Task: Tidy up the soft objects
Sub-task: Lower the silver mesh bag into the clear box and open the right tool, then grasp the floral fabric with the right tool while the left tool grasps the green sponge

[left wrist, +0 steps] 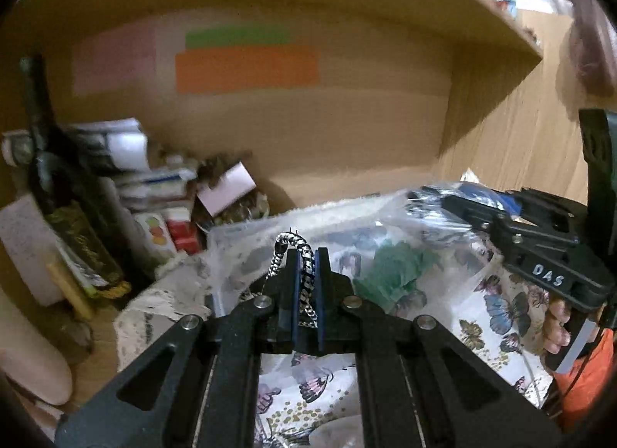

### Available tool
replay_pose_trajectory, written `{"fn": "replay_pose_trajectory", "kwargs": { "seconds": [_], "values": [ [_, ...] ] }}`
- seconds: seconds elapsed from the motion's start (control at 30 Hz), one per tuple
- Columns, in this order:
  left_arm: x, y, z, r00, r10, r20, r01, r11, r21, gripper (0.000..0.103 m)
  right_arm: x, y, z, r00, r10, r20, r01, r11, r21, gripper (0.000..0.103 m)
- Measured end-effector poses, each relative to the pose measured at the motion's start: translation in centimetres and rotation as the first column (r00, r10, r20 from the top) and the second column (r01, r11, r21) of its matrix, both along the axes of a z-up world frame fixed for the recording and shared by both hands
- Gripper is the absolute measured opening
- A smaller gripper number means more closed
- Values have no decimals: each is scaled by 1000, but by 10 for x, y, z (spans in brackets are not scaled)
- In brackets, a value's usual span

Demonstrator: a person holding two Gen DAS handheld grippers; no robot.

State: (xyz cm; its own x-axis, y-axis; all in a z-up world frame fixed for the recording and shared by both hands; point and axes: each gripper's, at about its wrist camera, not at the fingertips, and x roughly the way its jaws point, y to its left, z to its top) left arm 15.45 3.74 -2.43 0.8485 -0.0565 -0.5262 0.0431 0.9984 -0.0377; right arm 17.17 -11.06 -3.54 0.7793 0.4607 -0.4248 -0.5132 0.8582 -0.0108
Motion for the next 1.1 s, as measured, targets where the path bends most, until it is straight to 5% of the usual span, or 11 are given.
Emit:
{"fn": "replay_pose_trajectory", "kwargs": {
  "seconds": [0.4,0.5,0.57,0.7,0.77,0.9,1.1],
  "values": [
    [33,2,-41,984,-34,-177,24,998,-58,9,32,23,-42,990,-6,-139,-12,991,-130,28],
    [29,1,-40,983,-30,-184,19,998,-66,33,35,25,-45,986,10,-169,-33,990,-135,30],
    [27,3,-38,985,-21,-172,8,997,-74,63,35,26,-47,984,14,-178,-39,990,-138,35],
    [16,1,-27,992,1,-126,-7,999,-46,75,31,27,-44,989,5,-148,-25,991,-134,62],
    [9,1,-21,993,6,-114,-11,999,-45,88,26,23,-38,992,0,-127,-16,992,-123,68],
    [-10,-3,-7,998,20,-66,-22,999,-27,99,9,11,-22,997,-2,-79,-4,997,-75,83],
    [-44,-9,6,1000,23,3,-23,1000,10,103,-30,-8,-3,1000,19,1,-18,999,-39,89]
  ]
}}
